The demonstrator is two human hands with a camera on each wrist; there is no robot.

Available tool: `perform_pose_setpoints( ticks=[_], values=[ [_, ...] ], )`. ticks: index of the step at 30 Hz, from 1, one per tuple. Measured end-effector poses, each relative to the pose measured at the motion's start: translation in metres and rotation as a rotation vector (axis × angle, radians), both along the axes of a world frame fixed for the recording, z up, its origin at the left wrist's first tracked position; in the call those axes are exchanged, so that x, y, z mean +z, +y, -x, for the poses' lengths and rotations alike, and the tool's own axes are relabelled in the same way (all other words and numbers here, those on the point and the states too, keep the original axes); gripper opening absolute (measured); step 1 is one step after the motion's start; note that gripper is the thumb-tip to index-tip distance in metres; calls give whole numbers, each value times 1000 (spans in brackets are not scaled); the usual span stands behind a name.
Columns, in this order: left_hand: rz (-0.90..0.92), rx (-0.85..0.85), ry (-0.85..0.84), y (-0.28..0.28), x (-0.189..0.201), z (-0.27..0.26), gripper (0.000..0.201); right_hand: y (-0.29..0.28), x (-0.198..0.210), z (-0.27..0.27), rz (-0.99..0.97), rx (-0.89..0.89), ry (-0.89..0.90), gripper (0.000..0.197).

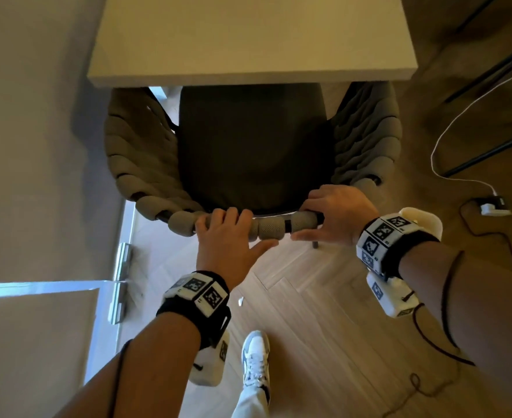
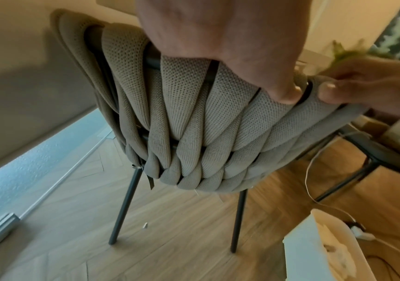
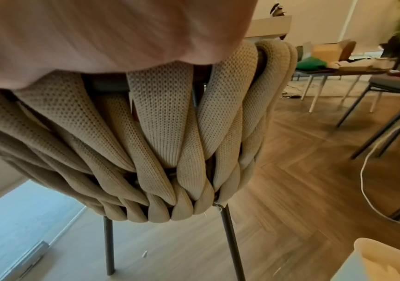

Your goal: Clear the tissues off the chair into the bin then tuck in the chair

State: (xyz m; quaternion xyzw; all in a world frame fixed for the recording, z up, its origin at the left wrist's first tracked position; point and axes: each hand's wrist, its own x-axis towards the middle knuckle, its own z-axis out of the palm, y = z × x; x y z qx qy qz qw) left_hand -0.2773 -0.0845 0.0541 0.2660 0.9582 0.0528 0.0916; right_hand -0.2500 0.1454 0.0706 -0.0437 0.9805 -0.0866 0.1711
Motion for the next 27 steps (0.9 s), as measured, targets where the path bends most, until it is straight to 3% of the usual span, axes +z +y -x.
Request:
perform_pose_setpoints(
  ticks=[7, 11, 23, 27],
  values=[
    [-18, -57, -15, 12, -1, 85, 62, 11, -6, 64, 37, -34, 107, 57],
    [-9, -67, -11, 17, -1, 109, 62, 17, -7, 83, 38, -21, 157, 62],
    [25, -92, -39, 18, 7, 113, 62, 14, -4, 86, 12, -44, 137, 67],
    [156, -122, -67, 13, 23, 87, 85, -11, 1, 50, 6, -234, 237, 59]
  ],
)
